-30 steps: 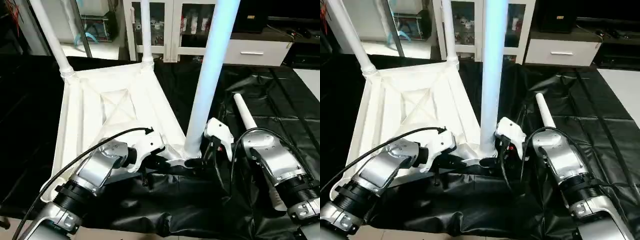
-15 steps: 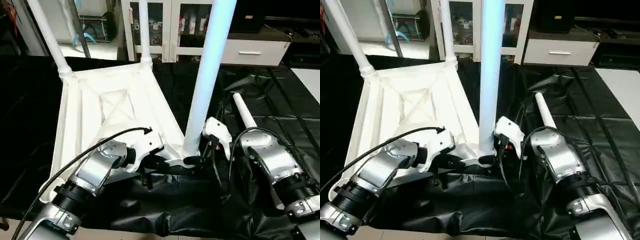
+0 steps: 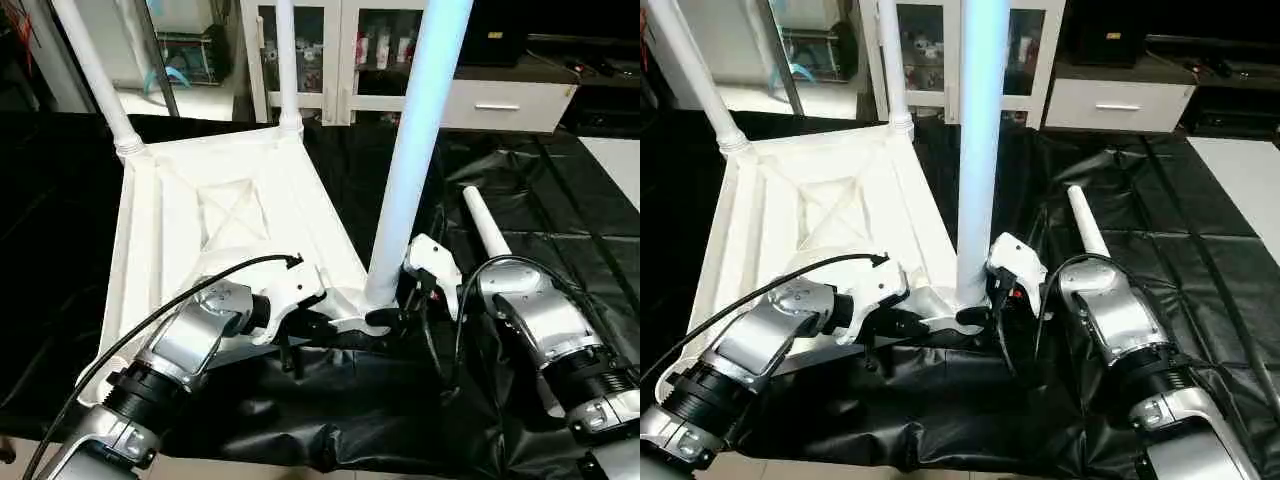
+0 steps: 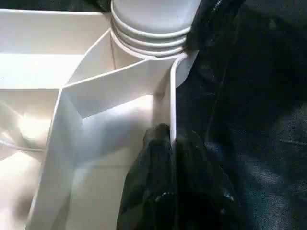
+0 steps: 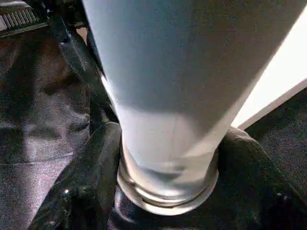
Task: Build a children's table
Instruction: Rotate leg to tighten
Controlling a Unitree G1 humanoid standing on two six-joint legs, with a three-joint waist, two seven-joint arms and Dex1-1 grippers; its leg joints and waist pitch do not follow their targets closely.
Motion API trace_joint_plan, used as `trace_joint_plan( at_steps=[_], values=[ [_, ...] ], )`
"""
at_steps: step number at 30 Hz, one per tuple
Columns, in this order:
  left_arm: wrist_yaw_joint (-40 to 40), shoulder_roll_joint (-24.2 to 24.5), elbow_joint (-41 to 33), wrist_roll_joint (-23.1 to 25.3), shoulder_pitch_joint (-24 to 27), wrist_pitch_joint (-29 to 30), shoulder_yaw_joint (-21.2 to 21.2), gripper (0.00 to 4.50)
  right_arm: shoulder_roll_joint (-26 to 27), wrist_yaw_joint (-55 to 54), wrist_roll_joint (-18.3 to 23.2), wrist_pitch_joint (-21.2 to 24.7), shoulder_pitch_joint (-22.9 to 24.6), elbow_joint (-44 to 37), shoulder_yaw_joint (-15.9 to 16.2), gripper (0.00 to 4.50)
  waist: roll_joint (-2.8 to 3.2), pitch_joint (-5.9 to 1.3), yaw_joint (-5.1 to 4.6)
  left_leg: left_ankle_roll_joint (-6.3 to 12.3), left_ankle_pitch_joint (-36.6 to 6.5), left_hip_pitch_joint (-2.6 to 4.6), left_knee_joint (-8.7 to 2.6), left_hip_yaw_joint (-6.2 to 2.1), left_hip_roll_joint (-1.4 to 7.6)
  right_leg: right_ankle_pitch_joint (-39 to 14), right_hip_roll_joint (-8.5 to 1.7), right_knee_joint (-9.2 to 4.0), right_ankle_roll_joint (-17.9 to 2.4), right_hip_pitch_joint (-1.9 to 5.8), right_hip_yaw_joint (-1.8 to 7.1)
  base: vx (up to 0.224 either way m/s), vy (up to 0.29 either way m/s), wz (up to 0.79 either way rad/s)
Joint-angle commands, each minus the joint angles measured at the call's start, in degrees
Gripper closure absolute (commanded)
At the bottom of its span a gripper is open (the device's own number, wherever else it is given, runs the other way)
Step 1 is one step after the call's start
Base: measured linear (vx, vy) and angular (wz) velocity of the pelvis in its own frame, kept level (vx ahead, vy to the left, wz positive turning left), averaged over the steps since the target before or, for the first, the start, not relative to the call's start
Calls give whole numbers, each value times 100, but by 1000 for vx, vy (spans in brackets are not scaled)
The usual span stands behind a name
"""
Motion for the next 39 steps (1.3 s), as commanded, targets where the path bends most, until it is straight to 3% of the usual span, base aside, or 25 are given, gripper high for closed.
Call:
trace_joint_plan(
  at_steps=[1, 4, 7, 8, 9, 10, 12, 14, 16, 17, 18, 20, 22, 27, 29, 31, 32, 33, 36, 39],
  values=[
    [-39, -57, 153, -1, 136, 101, -230, 450, 100, -120, -5, -33, -5, 33, -1, 187, -91, -284, 4, 386, -1261, -3, -423, -149, 312, -1979, -319, -384, -1298, 249, 230, 0, 0, 0],
    [78, -99, 198, 16, 123, 114, -182, 450, 169, -329, -31, -60, -27, 101, -69, 187, -96, -285, -7, 376, -1277, -6, -424, -147, 310, -1957, -314, -386, -1299, 243, 232, 0, 0, 0],
    [686, -363, 559, 102, -13, 132, 47, 450, 557, -1629, -200, -112, -273, 688, -431, 187, -86, -263, -53, 278, -1326, -14, -436, -150, 290, -2122, -307, -419, -1272, 221, 227, 0, 0, 0],
    [848, -435, 663, 119, -55, 130, 111, 450, 634, -1900, -234, -125, -324, 813, -502, 187, -100, -286, -105, 181, -1328, -56, -442, -183, 277, -2224, -322, -395, -1189, 275, 206, 0, 0, 0],
    [1305, -638, 966, 138, -198, 132, 304, 450, 836, -2582, -247, -21, -411, 1053, -702, 187, -114, -290, -141, 165, -1371, -53, -439, -187, 272, -2270, -319, -414, -1143, 265, 197, 0, 0, 0],
    [1460, -705, 1065, 143, -247, 134, 369, 450, 900, -2786, -237, 29, -429, 1111, -767, 187, -113, -266, -169, 187, -1525, 10, -420, -156, 258, -2451, -298, -464, -1133, 186, 210, 0, 0, 0],
    [2285, -1050, 1580, 117, -526, 137, 742, 450, 1250, -3752, -114, 344, -490, 1368, -1115, 188, -119, -284, -162, 177, -1538, 18, -416, -170, 249, -2630, -318, -478, -1065, 201, 205, 0, 0, 0],
    [2640, -1199, 1797, 74, -652, 110, 918, 450, 1403, -4138, -72, 432, -501, 1456, -1238, 188, -117, -299, -143, 206, -1430, 15, -421, -172, 253, -2502, -310, -472, -1048, 205, 202, 0, 0, 0],
    [2943, -1315, 1971, 26, -759, 99, 1071, 450, 1529, -4437, -56, 449, -504, 1518, -1316, 188, -107, -323, -115, 265, -1216, 13, -412, -153, 254, -2056, -304, -435, -1147, 210, 213, 0, 0, 0],
    [3668, -1550, 2416, 51, -1018, -129, 1285, 450, 1951, -5387, -28, 327, -551, 1737, -1551, 188, -102, -332, -100, 302, -1136, 9, -407, -148, 259, -1866, -304, -413, -1194, 217, 215, 0, 0, 0],
    [3668, -1550, 2416, 51, -1018, -129, 1285, 450, 1951, -5387, -28, 327, -551, 1737, -1551, 188, -64, -316, -116, 294, -1077, 25, -407, -118, 247, -1651, -284, -421, -1281, 165, 234, 0, 0, 0],
    [4080, -1734, 2727, 112, -1201, -344, 1346, 450, 2366, -6207, 44, 300, -611, 1934, -1778, 188, -56, -356, -86, 353, -821, 12, -400, -127, 244, -1259, -299, -367, -1375, 212, 223, 0, 0, 0],
    [4242, -1886, 2898, 170, -1323, -479, 1330, 450, 2686, -6611, -8, 216, -641, 2021, -1722, 188, -62, -355, -49, 406, -768, 12, -399, -122, 248, -1139, -297, -351, -1392, 232, 216, 0, 0, 0],
    [4241, -1947, 2980, 258, -1413, -563, 1306, 450, 2976, -6336, -19, -200, -565, 1640, -1588, 188, -62, -325, 21, 378, -1055, 27, -428, -114, 258, -1486, -316, -400, -1249, 223, 218, 0, 0, 0],
    [4230, -1930, 2982, 264, -1409, -570, 1310, 450, 2971, -6222, -2, -271, -533, 1543, -1569, 132, -64, -323, 22, 346, -1098, 18, -437, -119, 258, -1547, -317, -403, -1204, 228, 220, 0, 0, 0],
    [4098, -1817, 2923, 254, -1335, -555, 1299, 450, 2791, -5999, -57, -347, -344, 1101, -1498, 118, -81, -306, 27, 373, -1144, -7, -445, -120, 252, -1614, -316, -419, -1126, 235, 223, 0, 0, 0],
    [3963, -1736, 2861, 252, -1270, -540, 1258, 450, 2637, -5885, -77, -296, -251, 893, -1483, 118, -68, -311, 22, 378, -1131, -26, -450, -135, 251, -1597, -318, -404, -1089, 260, 221, 0, 0, 0],
    [3950, -1728, 2863, 250, -1266, -544, 1253, 450, 2620, -5879, -79, -292, -242, 874, -1482, 98, -95, -306, -11, 388, -1097, -68, -466, -153, 251, -1603, -315, -396, -1009, 294, 214, 0, 0, 0],
    [3514, -1534, 2730, 255, -1109, -491, 1081, 450, 2196, -5441, -44, -90, -159, 629, -1435, 76, -65, -310, -71, 386, -1129, -30, -444, -144, 255, -1754, -321, -431, -1085, 255, 217, 0, 0, 0],
    [2981, -1347, 2481, 262, -935, -396, 900, 450, 1798, -4774, 55, 194, -118, 440, -1333, 48, -80, -320, -90, 504, -972, -61, -424, -139, 251, -1501, -303, -393, -1218, 292, 206, 0, 0, 0]
  ],
)
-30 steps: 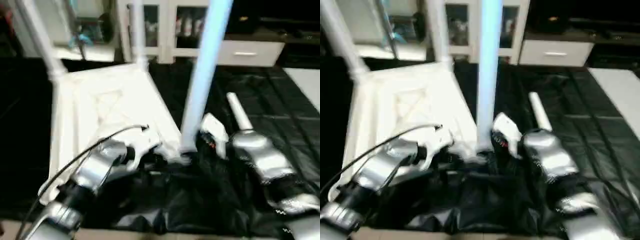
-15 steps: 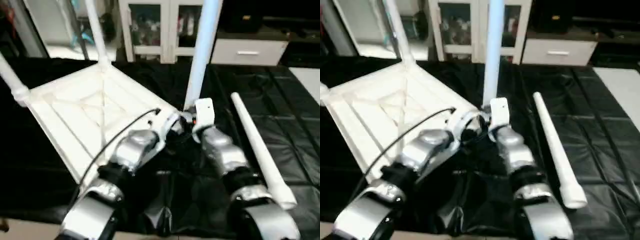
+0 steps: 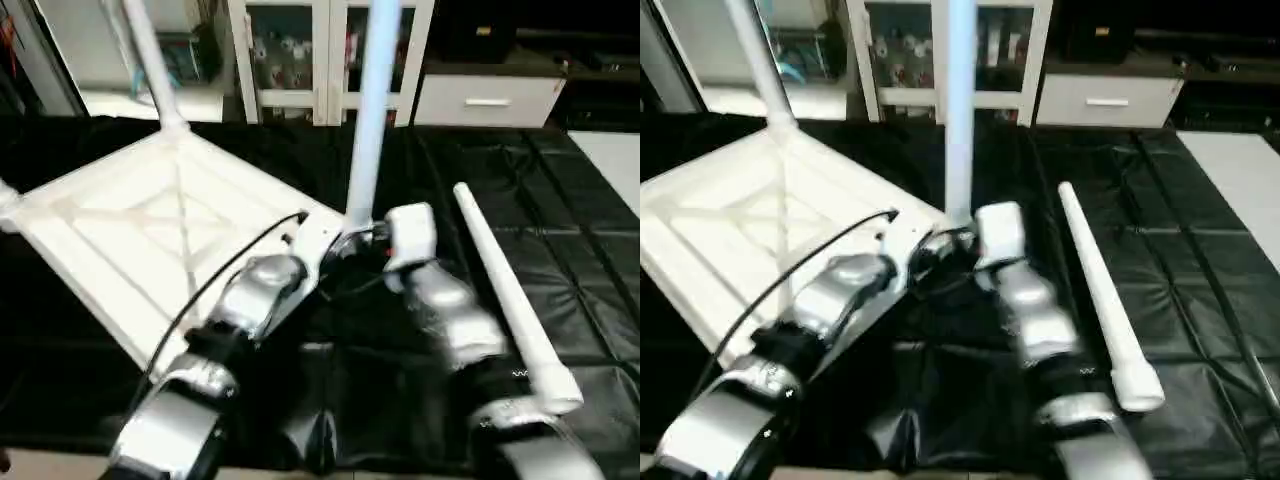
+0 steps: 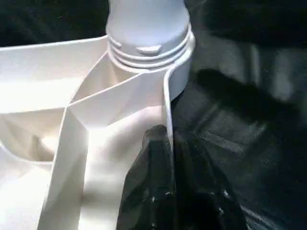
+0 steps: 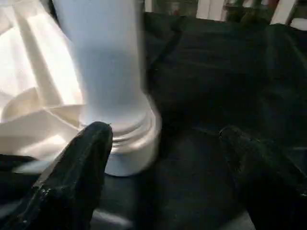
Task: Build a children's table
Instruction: Rotate leg to tighten
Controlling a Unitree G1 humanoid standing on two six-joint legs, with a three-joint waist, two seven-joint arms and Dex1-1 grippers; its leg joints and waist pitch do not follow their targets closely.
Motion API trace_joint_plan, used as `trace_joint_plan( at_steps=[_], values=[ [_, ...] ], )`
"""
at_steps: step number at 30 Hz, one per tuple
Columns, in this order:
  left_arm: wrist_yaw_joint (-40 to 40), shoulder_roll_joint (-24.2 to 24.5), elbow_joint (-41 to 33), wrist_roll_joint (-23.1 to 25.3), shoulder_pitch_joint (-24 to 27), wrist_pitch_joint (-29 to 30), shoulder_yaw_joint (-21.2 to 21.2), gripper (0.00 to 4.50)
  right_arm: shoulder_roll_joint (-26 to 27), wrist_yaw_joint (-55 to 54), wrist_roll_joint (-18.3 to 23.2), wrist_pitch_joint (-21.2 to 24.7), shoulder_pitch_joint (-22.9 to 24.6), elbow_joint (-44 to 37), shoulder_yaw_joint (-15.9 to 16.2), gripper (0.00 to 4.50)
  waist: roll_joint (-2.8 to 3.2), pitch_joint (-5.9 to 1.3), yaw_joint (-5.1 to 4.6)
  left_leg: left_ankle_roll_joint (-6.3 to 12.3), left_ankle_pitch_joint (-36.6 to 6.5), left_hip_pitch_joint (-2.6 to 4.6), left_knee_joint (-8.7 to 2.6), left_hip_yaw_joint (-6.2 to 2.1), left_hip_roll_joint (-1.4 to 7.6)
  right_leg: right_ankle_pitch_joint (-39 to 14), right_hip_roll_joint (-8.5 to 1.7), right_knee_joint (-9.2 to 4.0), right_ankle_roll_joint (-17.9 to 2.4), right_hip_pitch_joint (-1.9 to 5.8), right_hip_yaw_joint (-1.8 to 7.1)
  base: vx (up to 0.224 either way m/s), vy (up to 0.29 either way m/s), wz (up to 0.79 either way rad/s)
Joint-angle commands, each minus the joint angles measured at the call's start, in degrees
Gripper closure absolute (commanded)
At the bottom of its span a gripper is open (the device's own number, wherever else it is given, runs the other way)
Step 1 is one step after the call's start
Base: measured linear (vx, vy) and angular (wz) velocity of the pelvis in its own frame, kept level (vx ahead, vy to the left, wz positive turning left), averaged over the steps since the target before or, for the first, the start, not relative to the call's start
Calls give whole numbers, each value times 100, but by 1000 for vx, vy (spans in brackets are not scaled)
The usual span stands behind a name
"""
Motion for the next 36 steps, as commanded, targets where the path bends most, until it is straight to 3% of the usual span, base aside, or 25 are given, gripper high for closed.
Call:
trace_joint_plan(
  at_steps=[1, 2, 4, 5, 6, 7, 12, 14, 16, 17, 18, 22, 30, 36],
  values=[
    [-613, 217, -88, -37, 422, 105, -227, 450, -315, 790, 106, 295, 68, -336, 198, 32, -66, -303, 41, 533, -932, -42, -381, -128, 261, -1437, -320, -373, -1300, 281, 221, 0, 0, 0],
    [-876, 313, -245, -62, 513, 218, -306, 450, -526, 1170, 122, 390, 119, -477, 297, 32, -90, -306, 42, 569, -972, -33, -377, -124, 264, -1425, -308, -375, -1334, 304, 209, 0, 0, 0],
    [-1443, 569, -537, -82, 686, 269, -539, 450, -984, 1900, 90, 476, 288, -844, 512, 32, -71, -292, 67, 631, -973, -30, -373, -114, 291, -1426, -315, -375, -1378, 282, 226, 0, 0, 0],
    [-1462, 578, -547, -83, 690, 272, -548, 450, -997, 1924, 96, 481, 292, -855, 516, 32, -73, -288, 79, 613, -997, -29, -382, -126, 293, -1477, -314, -377, -1371, 290, 218, 0, 0, 0],
    [-2236, 953, -979, -128, 888, 348, -939, 450, -1503, 2893, 314, 558, 449, -1237, 704, 32, -34, -286, 90, 568, -1094, -11, -394, -137, 307, -1585, -320, -379, -1381, 285, 214, 0, 0, 0],
    [-2454, 1056, -1107, -148, 942, 355, -1047, 450, -1634, 3156, 376, 554, 486, -1330, 761, 32, -50, -283, 111, 566, -1195, -3, -402, -144, 335, -1604, -322, -375, -1364, 295, 221, 0, 0, 0],
    [-3433, 1502, -1791, -291, 1154, 317, -1501, 450, -2097, 4198, 696, 627, 624, -1707, 949, 32, -14, -257, 176, 389, -1394, 66, -436, -125, 357, -1516, -296, -357, -1464, 228, 245, 0, 0, 0],
    [-3596, 1604, -2019, -286, 1190, 459, -1590, 450, -2157, 4386, 751, 696, 638, -1829, 993, 32, -7, -261, 212, 321, -1396, 93, -439, -116, 360, -1418, -292, -345, -1493, 218, 253, 0, 0, 0],
    [-3649, 1639, -2155, -265, 1208, 524, -1624, 450, -2125, 4515, 694, 661, 646, -1918, 1105, 32, -18, -262, 239, 270, -1306, 64, -440, -117, 351, -1276, -300, -322, -1513, 243, 262, 0, 0, 0],
    [-3650, 1640, -2159, -265, 1209, 526, -1625, 450, -2123, 4519, 692, 661, 646, -1921, 1109, 32, -52, -264, 247, 266, -1284, 56, -440, -117, 347, -1284, -306, -319, -1505, 253, 260, 0, 0, 0],
    [-3688, 1674, -2269, -283, 1228, 587, -1648, 450, -2089, 4627, 611, 645, 634, -1946, 1293, 32, -40, -264, 259, 263, -1264, 49, -438, -124, 344, -1343, -325, -318, -1489, 260, 266, 0, 0, 0],
    [-3703, 1676, -2306, -262, 1230, 605, -1654, 450, -2085, 4728, 444, 468, 571, -1815, 1486, 32, -47, -268, 264, 247, -1201, 43, -427, -125, 332, -1410, -324, -329, -1436, 259, 266, 0, 0, 0],
    [-3710, 1744, -2451, -255, 1269, 722, -1664, 450, -1980, 4630, 192, 223, 290, -1395, 1607, 32, -72, -281, 244, 289, -1049, 30, -409, -125, 322, -1297, -317, -303, -1466, 273, 259, 0, 0, 0],
    [-3674, 1760, -2537, -259, 1337, 780, -1667, 450, -1983, 4796, 204, 161, 285, -1362, 1635, 77, -92, -281, 230, 380, -987, 20, -396, -123, 324, -1301, -319, -300, -1477, 280, 256, 0, 0, 0]
  ],
)
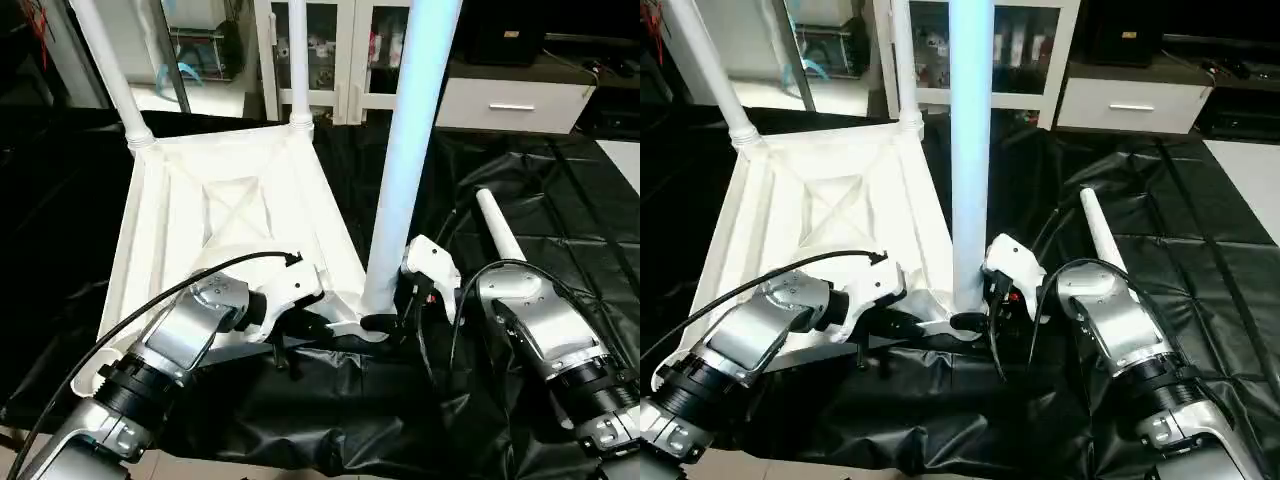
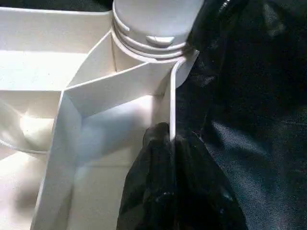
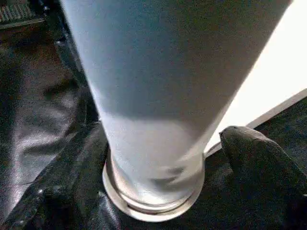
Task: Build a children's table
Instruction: Rotate leg to tighten
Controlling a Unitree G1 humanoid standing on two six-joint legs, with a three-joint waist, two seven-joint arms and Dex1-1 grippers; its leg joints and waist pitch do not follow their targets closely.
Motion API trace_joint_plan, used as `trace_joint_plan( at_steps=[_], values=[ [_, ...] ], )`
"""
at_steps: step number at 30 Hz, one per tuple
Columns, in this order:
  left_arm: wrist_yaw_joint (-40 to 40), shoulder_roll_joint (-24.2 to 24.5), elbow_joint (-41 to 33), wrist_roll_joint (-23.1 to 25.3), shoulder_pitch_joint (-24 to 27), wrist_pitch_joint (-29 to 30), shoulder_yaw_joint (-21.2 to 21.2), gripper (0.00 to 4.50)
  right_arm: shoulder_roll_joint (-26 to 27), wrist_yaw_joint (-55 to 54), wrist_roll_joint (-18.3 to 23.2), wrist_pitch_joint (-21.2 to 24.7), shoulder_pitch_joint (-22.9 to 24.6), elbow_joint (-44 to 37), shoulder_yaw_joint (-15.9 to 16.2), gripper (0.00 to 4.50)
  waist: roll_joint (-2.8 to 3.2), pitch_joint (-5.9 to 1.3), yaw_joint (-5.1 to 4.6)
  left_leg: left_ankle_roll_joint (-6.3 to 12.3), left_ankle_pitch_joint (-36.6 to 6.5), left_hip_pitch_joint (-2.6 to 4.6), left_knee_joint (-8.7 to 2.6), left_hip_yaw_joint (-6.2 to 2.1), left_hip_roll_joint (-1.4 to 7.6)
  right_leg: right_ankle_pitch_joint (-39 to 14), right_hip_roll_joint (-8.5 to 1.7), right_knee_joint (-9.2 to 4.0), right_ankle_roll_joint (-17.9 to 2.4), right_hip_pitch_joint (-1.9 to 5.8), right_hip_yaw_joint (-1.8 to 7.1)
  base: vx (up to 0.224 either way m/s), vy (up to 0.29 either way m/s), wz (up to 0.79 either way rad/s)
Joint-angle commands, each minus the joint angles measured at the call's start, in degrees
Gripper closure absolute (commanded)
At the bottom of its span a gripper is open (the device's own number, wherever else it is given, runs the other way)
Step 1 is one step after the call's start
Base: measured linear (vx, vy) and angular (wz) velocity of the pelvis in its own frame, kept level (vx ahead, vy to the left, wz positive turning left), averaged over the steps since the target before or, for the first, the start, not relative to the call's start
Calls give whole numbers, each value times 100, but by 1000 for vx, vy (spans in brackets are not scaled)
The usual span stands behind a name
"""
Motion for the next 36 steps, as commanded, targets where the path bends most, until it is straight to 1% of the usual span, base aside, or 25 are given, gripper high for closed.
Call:
trace_joint_plan(
  at_steps=[1, 4, 6, 10, 12, 16, 18, 23, 25, 30, 31, 32, 36],
  values=[
    [-187, -15, 92, 109, 230, 184, -441, 450, 30, 79, -22, -70, -114, 17, 51, 77, -82, -291, -20, 385, -990, 6, -409, -130, 321, -1307, -315, -308, -1479, 269, 250, 0, 0, 0],
    [-175, -17, 76, 107, 245, 202, -443, 450, 22, 140, -42, -91, -107, 41, 52, 100, -87, -294, -26, 399, -957, 8, -404, -126, 321, -1284, -308, -303, -1481, 269, 250, 0, 0, 0],
    [-169, -18, 61, 105, 255, 212, -447, 450, 8, 171, -43, -99, -96, 40, 57, 130, -92, -295, -28, 409, -930, 11, -403, -126, 321, -1246, -304, -300, -1489, 268, 250, 0, 0, 0],
    [-167, -14, 27, 99, 283, 227, -452, 450, -12, 210, -35, -103, -78, 40, 58, 143, -95, -301, -28, 428, -898, 11, -396, -125, 321, -1230, -307, -293, -1499, 273, 249, 0, 0, 0],
    [-165, -9, -2, 95, 305, 238, -454, 450, -17, 233, -38, -110, -65, 48, 58, 170, -89, -301, -28, 438, -871, 7, -392, -125, 318, -1197, -306, -290, -1509, 276, 249, 0, 0, 0],
    [-157, 1, -27, 90, 329, 246, -445, 450, -9, 252, -46, -100, -51, 44, 53, 186, -83, -306, -28, 449, -844, 10, -389, -126, 321, -1131, -304, -281, -1536, 278, 246, 0, 0, 0],
    [-158, 5, -34, 87, 334, 252, -444, 450, 1, 252, -48, -98, -60, 58, 46, 188, -74, -306, -31, 450, -856, 11, -388, -124, 317, -1114, -299, -283, -1550, 278, 244, 0, 0, 0],
    [-164, 13, -60, 82, 345, 272, -445, 450, 21, 268, -58, -103, -66, 82, 39, 189, -77, -310, -31, 445, -856, 12, -385, -126, 317, -1100, -299, -278, -1561, 282, 243, 0, 0, 0],
    [-165, 18, -71, 83, 350, 278, -447, 450, 27, 280, -66, -108, -73, 95, 42, 189, -83, -317, -30, 462, -801, 11, -376, -124, 314, -1019, -300, -268, -1580, 286, 243, 0, 0, 0],
    [-163, 23, -86, 78, 354, 297, -445, 450, 35, 298, -81, -137, -106, 147, 49, 190, -76, -313, -35, 465, -837, 11, -378, -126, 315, -1061, -299, -271, -1588, 287, 240, 0, 0, 0],
    [-161, 26, -87, 78, 356, 299, -443, 450, 38, 303, -84, -140, -111, 153, 53, 190, -99, -314, -38, 467, -839, 13, -379, -124, 317, -1065, -296, -273, -1582, 286, 239, 0, 0, 0],
    [-162, 27, -87, 79, 356, 299, -443, 450, 39, 304, -84, -140, -112, 154, 54, 190, -87, -317, -35, 469, -813, 13, -378, -129, 318, -1040, -300, -263, -1584, 288, 240, 0, 0, 0],
    [-163, 35, -93, 78, 359, 307, -443, 450, 67, 286, -115, -165, -140, 193, 68, 191, -90, -322, -37, 498, -755, 8, -367, -125, 311, -970, -300, -254, -1603, 291, 240, 0, 0, 0]
  ],
)
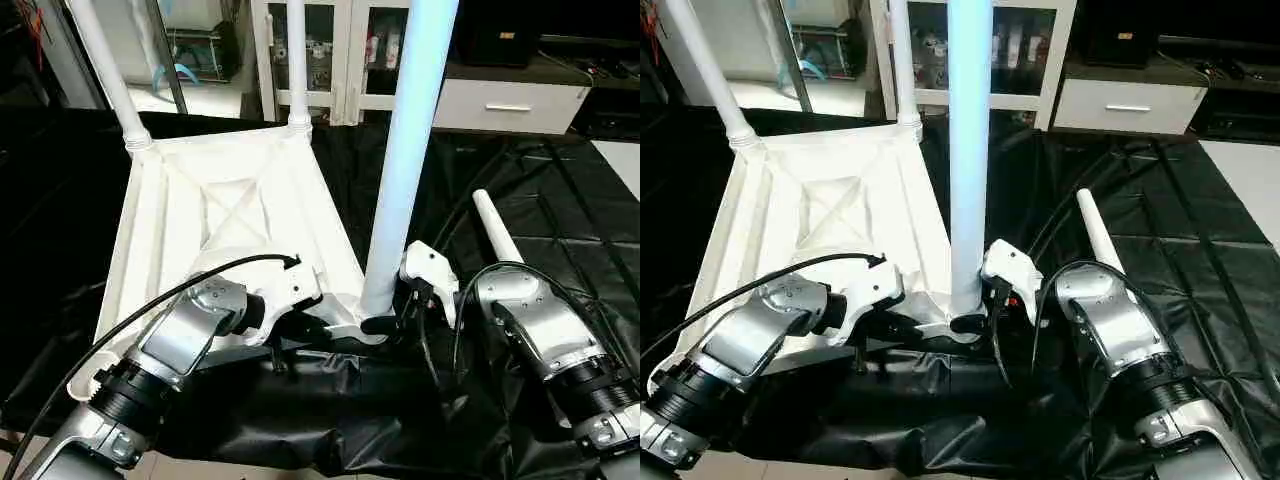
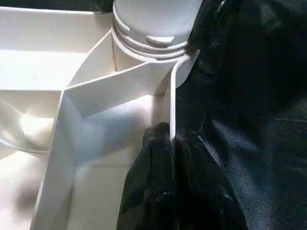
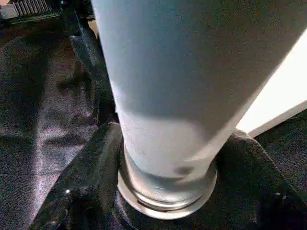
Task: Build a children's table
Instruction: Rotate leg to tighten
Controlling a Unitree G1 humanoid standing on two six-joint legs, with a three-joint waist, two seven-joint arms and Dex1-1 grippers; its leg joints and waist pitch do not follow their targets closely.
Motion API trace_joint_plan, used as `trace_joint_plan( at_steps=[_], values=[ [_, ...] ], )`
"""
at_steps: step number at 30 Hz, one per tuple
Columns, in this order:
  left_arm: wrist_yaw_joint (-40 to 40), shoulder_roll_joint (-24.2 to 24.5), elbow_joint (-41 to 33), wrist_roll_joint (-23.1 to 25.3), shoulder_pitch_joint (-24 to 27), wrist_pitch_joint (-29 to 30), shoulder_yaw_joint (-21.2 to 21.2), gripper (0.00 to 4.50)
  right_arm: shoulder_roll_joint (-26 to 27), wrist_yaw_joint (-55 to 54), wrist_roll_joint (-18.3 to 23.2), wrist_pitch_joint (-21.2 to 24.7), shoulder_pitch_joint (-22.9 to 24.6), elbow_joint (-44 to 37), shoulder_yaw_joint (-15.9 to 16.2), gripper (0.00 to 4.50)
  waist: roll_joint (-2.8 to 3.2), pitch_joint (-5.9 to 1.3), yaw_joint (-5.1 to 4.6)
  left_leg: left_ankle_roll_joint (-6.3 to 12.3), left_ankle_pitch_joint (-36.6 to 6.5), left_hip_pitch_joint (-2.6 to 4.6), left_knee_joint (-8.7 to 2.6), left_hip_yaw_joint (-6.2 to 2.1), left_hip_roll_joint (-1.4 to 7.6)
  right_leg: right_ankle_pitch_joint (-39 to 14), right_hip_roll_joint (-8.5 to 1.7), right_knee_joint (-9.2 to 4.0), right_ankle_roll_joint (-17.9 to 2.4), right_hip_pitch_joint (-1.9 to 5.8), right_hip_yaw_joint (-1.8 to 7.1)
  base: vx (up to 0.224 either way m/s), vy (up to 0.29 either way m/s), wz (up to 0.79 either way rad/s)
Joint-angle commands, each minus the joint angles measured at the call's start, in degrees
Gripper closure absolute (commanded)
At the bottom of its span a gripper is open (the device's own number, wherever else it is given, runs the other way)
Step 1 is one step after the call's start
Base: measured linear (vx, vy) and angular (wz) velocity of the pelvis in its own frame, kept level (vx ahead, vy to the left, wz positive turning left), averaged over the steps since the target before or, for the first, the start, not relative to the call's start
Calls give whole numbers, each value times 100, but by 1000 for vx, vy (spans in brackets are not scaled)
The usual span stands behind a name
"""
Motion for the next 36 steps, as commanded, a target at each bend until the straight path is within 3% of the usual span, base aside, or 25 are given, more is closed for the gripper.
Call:
trace_joint_plan(
  at_steps=[1, 6, 9, 11, 12, 13, 14, 16, 18, 22, 23, 26, 29, 31, 32, 33, 34, 35, 36],
  values=[
    [-192, -19, 114, 73, 249, 184, -443, 450, 37, 11, -90, -54, -118, 68, 51, 191, -74, -316, -5, 495, -756, 7, -374, -125, 311, -971, -300, -260, -1603, 290, 240, 0, 0, 0],
    [-180, -28, 141, 77, 234, 166, -435, 450, 54, -19, -101, -78, -126, 97, 38, 191, -73, -313, -15, 484, -800, 10, -375, -127, 312, -1042, -298, -268, -1591, 287, 238, 0, 0, 0],
    [135, -191, 315, 115, 164, 104, -287, 450, 206, -634, -263, -148, -207, 357, -108, 191, -88, -301, -33, 462, -862, 1, -378, -124, 310, -1163, -304, -288, -1578, 281, 238, 0, 0, 0],
    [770, -507, 681, 170, 21, -5, -6, 450, 559, -1659, -310, -29, -365, 806, -453, 191, -89, -255, -72, 341, -1181, 1, -408, -128, 299, -1722, -294, -357, -1449, 257, 227, -28, -1, -1],
    [1279, -752, 1034, 199, -125, -73, 213, 450, 832, -2412, -288, 112, -424, 1072, -716, 191, -94, -245, -100, 193, -1477, 38, -408, -140, 281, -2288, -302, -424, -1281, 228, 218, -67, 3, -5],
    [1612, -910, 1271, 219, -223, -117, 354, 450, 1007, -2888, -265, 210, -454, 1232, -886, 191, -85, -237, -149, 33, -1650, 32, -414, -169, 252, -2721, -295, -454, -1093, 220, 197, -67, 3, -5],
    [1913, -1048, 1476, 224, -320, -110, 486, 450, 1151, -3262, -237, 314, -456, 1341, -1022, 191, -98, -255, -169, -33, -1675, 15, -422, -198, 254, -2795, -307, -459, -998, 248, 184, -60, 11, -8],
    [2370, -1328, 1803, 110, -511, -32, 775, 450, 1389, -3791, -139, 468, -415, 1480, -1246, 191, -110, -250, -226, -43, -1836, 38, -427, -198, 248, -2713, -290, -494, -913, 189, 178, 0, 0, 0],
    [2793, -1564, 2082, 15, -690, -73, 1019, 450, 1587, -4212, -59, 531, -372, 1578, -1420, 191, -110, -265, -229, 16, -1886, 39, -419, -205, 252, -2719, -301, -499, -903, 190, 177, 0, 0, 0],
    [3528, -1887, 2712, 177, -1067, -656, 1154, 450, 1977, -5209, -88, 332, -392, 1817, -1714, 191, -107, -289, -205, 123, -1646, 16, -412, -185, 230, -2447, -301, -490, -947, 191, 192, 0, 0, 0],
    [3663, -2034, 2934, 229, -1193, -888, 1197, 450, 2145, -5538, -111, 290, -421, 1885, -1818, 191, -92, -276, -201, 156, -1637, 25, -410, -160, 218, -2458, -290, -528, -933, 159, 196, 0, 0, 0],
    [3600, -2172, 3083, 266, -1301, -1021, 1134, 450, 2286, -5959, -231, 184, -428, 1821, -1852, 192, -45, -289, -166, 160, -1537, 29, -418, -162, 237, -2237, -297, -496, -998, 174, 205, 0, 0, 0],
    [3478, -2174, 3190, 299, -1354, -1090, 1011, 450, 2309, -6028, -249, 145, -440, 1713, -1840, 192, -45, -306, -137, 184, -1400, 11, -425, -158, 257, -1764, -293, -434, -1119, 207, 210, 0, 0, 0],
    [3426, -2163, 3311, 294, -1401, -1169, 963, 450, 2274, -5924, -284, -4, -391, 1547, -1775, 192, 21, -313, -116, 205, -1349, 3, -421, -154, 252, -1556, -291, -407, -1185, 229, 211, 0, 0, 0],
    [3390, -2158, 3380, 303, -1434, -1226, 939, 450, 2257, -5823, -264, -56, -343, 1413, -1758, 192, -2, -310, -112, 219, -1357, 13, -417, -139, 247, -1547, -287, -427, -1183, 220, 210, 0, 0, 0],
    [3376, -2162, 3468, 323, -1467, -1303, 944, 450, 2257, -5800, -241, -92, -283, 1275, -1779, 136, 7, -312, -97, 240, -1339, 11, -412, -136, 244, -1529, -295, -428, -1185, 234, 213, 0, 0, 0],
    [3370, -2177, 3545, 337, -1508, -1355, 953, 450, 2246, -5789, -213, -100, -236, 1153, -1814, 122, 72, -313, -72, 266, -1285, 17, -407, -135, 241, -1503, -298, -421, -1190, 231, 219, 0, 0, 0],
    [3370, -2177, 3545, 337, -1508, -1355, 953, 450, 2246, -5789, -213, -100, -236, 1153, -1814, 120, 42, -304, -75, 283, -1290, 26, -409, -121, 245, -1510, -285, -444, -1178, 220, 219, 0, 0, 0],
    [3328, -2188, 3732, 373, -1598, -1501, 960, 450, 2161, -5647, -190, 84, -20, 667, -1746, 113, 76, -309, -64, 323, -1228, -9, -409, -135, 228, -1524, -286, -428, -1137, 260, 210, 0, 0, 0]
  ],
)
